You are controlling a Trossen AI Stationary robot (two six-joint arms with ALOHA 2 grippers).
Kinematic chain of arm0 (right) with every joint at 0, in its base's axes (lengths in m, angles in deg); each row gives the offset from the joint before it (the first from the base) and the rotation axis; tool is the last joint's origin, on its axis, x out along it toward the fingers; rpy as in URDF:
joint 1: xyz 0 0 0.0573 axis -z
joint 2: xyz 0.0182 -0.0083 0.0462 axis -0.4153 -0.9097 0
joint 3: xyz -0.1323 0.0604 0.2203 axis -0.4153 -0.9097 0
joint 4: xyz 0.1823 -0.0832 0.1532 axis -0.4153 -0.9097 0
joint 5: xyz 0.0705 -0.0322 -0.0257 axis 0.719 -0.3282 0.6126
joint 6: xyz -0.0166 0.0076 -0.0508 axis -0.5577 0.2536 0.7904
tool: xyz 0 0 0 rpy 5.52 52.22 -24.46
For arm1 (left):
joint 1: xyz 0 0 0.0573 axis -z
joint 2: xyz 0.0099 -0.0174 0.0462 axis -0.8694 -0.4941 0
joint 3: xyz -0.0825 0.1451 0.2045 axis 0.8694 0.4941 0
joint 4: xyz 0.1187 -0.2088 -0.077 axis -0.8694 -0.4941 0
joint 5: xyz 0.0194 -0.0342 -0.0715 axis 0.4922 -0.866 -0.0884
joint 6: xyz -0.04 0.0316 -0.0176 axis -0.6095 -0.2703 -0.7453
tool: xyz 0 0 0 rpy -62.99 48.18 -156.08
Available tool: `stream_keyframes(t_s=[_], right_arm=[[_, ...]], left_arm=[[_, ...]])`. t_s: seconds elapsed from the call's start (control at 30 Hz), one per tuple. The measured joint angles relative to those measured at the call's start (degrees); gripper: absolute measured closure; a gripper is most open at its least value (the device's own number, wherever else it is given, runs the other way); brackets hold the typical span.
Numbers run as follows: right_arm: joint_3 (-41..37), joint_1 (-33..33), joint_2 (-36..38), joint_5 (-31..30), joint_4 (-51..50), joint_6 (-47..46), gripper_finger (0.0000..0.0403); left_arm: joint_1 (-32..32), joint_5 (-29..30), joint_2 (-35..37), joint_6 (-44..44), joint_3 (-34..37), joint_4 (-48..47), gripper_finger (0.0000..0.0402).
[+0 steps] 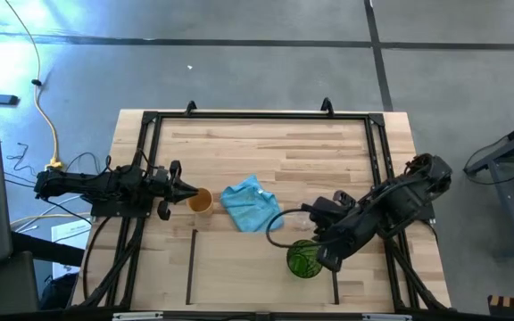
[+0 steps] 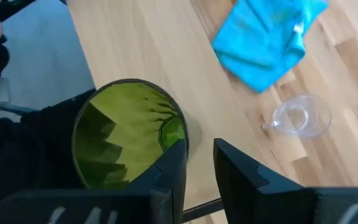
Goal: Stack small to large cups/mugs on shelf
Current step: Put the green cup on the shelf, then put the yellow cup on the shelf
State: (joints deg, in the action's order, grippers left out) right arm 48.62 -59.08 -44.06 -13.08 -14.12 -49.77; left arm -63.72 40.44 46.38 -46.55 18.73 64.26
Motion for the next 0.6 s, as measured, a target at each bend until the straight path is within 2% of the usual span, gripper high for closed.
stream_keyframes(t_s=[0.17,0.43,0.6], right_arm=[[0.1,0.4,3.8,-5.6,0.0,7.2,0.0329],[0.2,3.6,10.2,-23.9,0.1,25.4,0.0329],[0.2,7.5,12.0,-25.8,1.0,34.6,0.0329]], left_arm=[[0.0,0.0,0.0,0.1,0.0,0.0,0.0367],[0.0,0.7,0.0,1.7,0.0,0.0,0.0367],[0.0,4.9,0.0,3.0,0.0,1.3,0.0367]])
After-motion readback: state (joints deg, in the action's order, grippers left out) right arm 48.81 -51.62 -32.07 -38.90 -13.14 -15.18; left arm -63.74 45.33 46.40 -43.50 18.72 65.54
